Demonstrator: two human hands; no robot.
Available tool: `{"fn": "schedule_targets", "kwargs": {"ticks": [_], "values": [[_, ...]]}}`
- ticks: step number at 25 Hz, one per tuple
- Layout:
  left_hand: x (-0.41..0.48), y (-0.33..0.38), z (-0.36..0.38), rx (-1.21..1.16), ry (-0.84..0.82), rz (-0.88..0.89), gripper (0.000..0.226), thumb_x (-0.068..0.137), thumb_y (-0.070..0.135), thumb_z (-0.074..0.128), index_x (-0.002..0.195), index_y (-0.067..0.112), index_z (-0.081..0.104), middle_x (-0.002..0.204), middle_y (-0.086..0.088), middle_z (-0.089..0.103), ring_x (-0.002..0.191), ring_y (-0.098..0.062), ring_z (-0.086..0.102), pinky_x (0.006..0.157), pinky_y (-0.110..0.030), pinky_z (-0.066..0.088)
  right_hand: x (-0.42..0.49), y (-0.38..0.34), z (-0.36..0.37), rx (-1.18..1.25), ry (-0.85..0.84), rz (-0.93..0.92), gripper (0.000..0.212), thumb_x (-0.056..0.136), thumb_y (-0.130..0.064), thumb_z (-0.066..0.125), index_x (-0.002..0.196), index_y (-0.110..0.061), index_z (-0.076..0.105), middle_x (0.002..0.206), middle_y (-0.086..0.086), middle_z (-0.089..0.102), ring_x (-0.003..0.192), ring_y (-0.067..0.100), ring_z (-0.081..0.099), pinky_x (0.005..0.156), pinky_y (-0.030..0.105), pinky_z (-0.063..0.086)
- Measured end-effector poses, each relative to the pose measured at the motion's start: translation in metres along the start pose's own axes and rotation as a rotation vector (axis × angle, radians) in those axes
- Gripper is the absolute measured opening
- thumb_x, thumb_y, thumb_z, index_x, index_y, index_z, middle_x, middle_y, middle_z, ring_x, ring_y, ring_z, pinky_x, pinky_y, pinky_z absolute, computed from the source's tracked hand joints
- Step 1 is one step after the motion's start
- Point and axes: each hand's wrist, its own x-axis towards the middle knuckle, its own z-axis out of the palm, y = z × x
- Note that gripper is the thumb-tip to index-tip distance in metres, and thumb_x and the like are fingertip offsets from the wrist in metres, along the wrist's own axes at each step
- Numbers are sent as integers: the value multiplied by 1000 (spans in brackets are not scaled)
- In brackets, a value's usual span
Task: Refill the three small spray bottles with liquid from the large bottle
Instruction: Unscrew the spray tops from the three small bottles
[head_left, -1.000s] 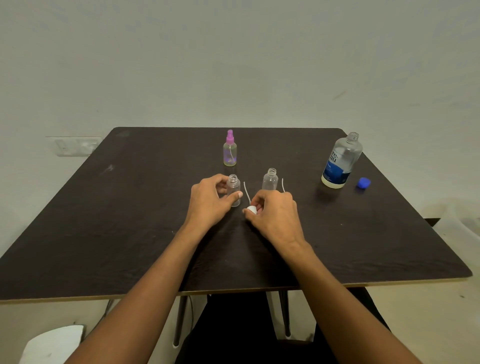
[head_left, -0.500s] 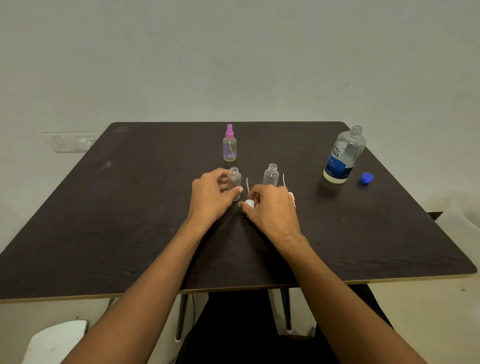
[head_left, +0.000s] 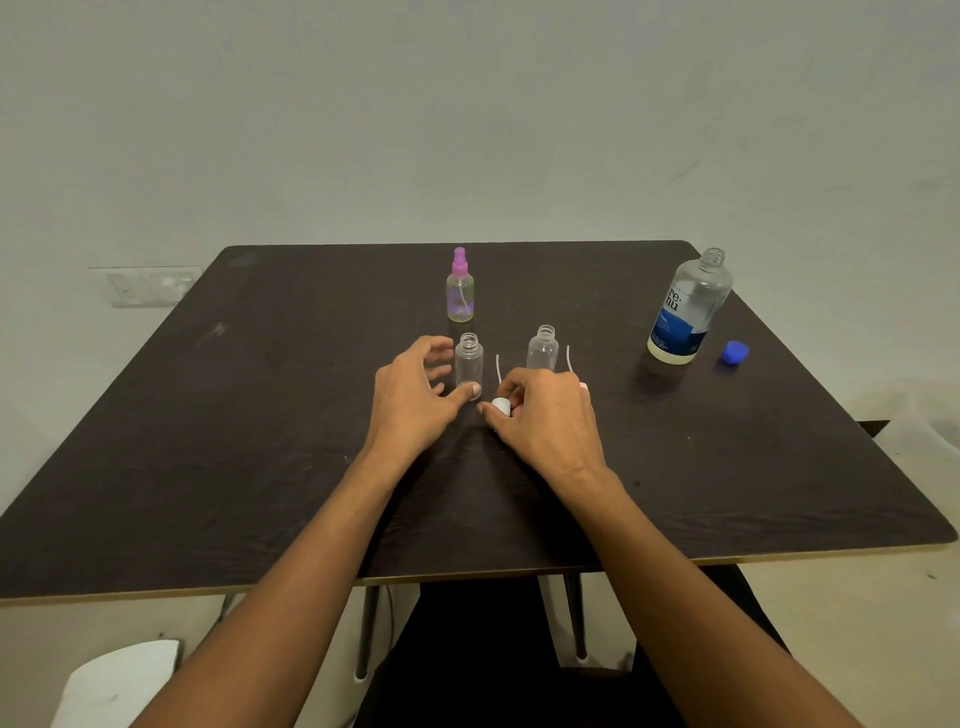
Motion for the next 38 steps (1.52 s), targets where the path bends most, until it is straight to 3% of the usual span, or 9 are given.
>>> {"fn": "schedule_targets", "kwargs": {"ticks": [8,12,18,24,33,38], "values": [[-7,-1,-7,-24,19,-4,73,74,27,95,138,21,60,129,7,69,109,1,65,76,-2,50,-1,1,0,8,4,-12,30,81,-53,82,96,-28,74,75,-11,69,82,11,69,91,44,57],[-9,-1,-10,-27,25,11,76,72,30,95,138,20,60,132,5,69,114,0,64,81,-1,48,-3,3,-5,24,7,-32,31,80,-54,82,97,-30,74,74,-12,68,79,8,68,93,44,57],[-18,4,-27,-42,23,65,78,71,36,94,139,19,61,133,8,68,119,1,64,92,-3,47,-10,1,-33,116,29,-44,33,82,-55,81,102,-29,77,83,-14,70,73,-1,68,79,29,63],[-27,43,-60,-112,113,222,54,85,31,85,134,29,64,129,21,67,120,7,62,102,-21,53,-6,-9,-107,290,223,-178,25,89,-45,78,106,-28,78,92,-18,75,87,-4,70,78,16,59],[-36,86,-68,-119,155,348,53,87,32,83,135,30,62,131,20,66,122,-1,63,103,-33,55,-3,-13,-135,320,293,-268,31,89,-51,76,114,-33,76,104,-21,73,100,0,69,85,30,61],[-14,74,-63,-133,150,314,43,90,33,80,130,31,65,127,20,68,118,-1,66,98,-28,55,15,-13,-123,319,226,-252,29,89,-53,76,110,-34,76,105,-21,74,98,-1,69,85,31,61]]}}
